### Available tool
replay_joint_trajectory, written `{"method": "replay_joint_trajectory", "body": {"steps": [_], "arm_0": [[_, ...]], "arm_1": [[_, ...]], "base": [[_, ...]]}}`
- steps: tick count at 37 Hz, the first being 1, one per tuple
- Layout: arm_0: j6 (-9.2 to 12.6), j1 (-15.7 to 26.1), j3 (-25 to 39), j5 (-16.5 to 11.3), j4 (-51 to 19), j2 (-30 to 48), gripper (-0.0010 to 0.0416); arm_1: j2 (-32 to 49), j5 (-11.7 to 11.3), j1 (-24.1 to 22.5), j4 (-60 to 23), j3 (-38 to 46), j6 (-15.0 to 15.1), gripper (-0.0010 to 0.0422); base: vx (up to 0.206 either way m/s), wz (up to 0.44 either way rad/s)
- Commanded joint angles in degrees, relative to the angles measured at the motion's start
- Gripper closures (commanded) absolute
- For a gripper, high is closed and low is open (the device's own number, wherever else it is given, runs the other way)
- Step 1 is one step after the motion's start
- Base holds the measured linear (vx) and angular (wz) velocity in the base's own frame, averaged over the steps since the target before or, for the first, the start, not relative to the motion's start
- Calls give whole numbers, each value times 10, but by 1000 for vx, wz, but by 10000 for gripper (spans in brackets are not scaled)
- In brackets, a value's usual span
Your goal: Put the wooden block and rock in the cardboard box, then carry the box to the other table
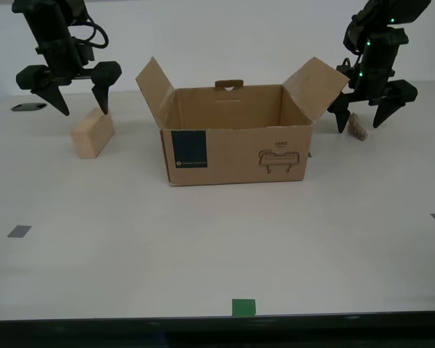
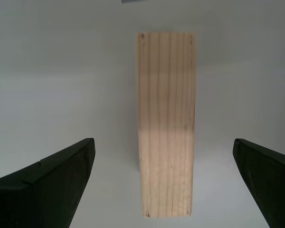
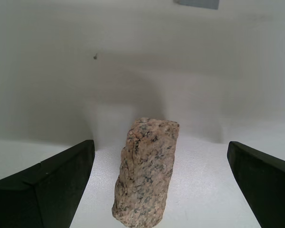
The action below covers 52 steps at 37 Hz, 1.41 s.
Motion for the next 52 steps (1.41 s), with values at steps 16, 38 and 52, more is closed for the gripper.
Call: {"method": "replay_joint_trajectory", "body": {"steps": [16,38,52], "arm_0": [[-1,1,0,2,-1,0,17],[0,1,0,2,2,0,16],[0,2,0,2,3,0,17]], "arm_1": [[60,-1,1,38,6,-1,14],[103,-1,0,59,15,-2,14],[103,6,0,56,16,-13,14]], "base": [[0,0],[0,0],[0,0]]}}
